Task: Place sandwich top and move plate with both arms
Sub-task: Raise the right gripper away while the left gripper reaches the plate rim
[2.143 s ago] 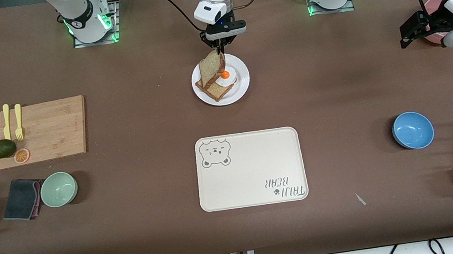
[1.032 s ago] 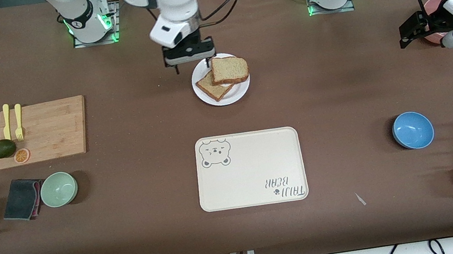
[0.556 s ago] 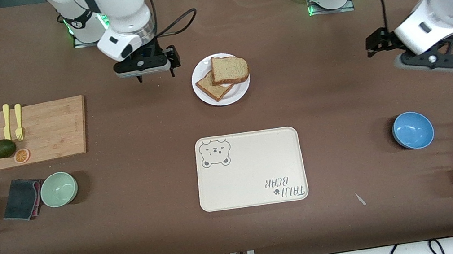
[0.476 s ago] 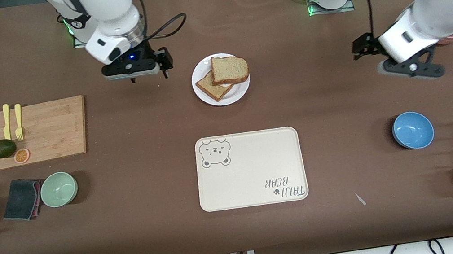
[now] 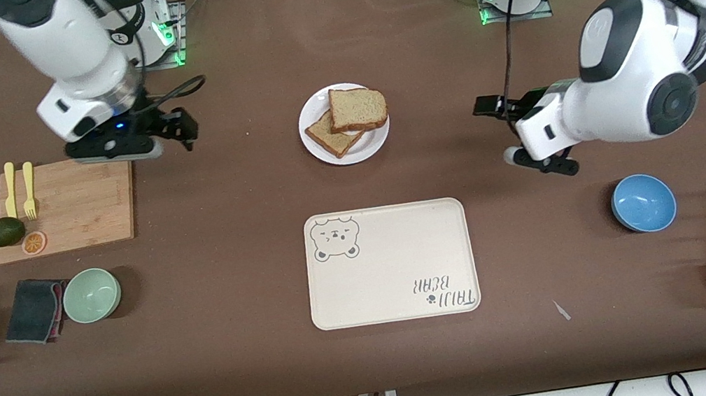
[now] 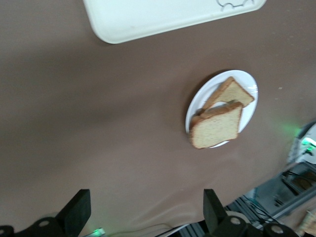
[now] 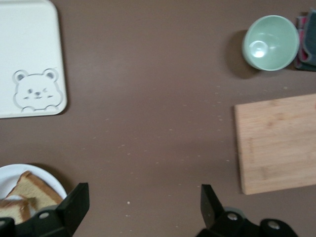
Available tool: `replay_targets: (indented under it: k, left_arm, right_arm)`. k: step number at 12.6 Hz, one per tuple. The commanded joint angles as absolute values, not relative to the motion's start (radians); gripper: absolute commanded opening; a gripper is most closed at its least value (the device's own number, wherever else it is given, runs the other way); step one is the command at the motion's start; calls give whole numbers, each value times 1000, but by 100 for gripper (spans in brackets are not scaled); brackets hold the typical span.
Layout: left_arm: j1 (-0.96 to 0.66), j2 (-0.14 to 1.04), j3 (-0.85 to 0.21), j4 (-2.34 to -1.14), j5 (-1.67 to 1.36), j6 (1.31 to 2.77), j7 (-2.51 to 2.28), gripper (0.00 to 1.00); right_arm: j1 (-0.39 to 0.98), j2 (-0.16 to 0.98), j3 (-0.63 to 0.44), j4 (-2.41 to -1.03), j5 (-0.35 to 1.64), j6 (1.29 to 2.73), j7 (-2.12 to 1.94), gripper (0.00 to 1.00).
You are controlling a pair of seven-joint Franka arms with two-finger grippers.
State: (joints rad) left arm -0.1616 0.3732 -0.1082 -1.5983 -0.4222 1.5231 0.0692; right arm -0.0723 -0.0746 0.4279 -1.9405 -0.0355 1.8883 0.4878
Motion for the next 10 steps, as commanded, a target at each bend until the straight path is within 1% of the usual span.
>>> replay_targets:
  k: [1, 2, 3, 4, 6, 10]
  left_arm:
    - [-182, 475, -117, -1575, -504, 1539, 162, 100]
    - [-183, 518, -117, -1581, -556, 1561, 243, 100]
    - [-183, 538, -117, -1609, -593, 1601, 309, 100]
    - [-184, 544, -118, -1649, -613, 1664, 349, 100]
    - [-187, 545, -165, -1765, -696, 1838, 426, 100]
    - [-189, 546, -262, -1897, -719, 2086, 440, 99]
  right_arm:
    - [-144, -97, 391, -1838, -5, 1755, 453, 100]
    - [-182, -94, 391, -1810, -3, 1700, 418, 100]
    - [-201, -91, 385, -1804, -3, 1684, 360, 100]
    - [-204, -81, 349, -1802, -3, 1683, 316, 100]
    - [-209, -80, 287, -1783, 20, 1675, 290, 100]
    - [-244, -74, 252, -1769, 0, 1629, 275, 100]
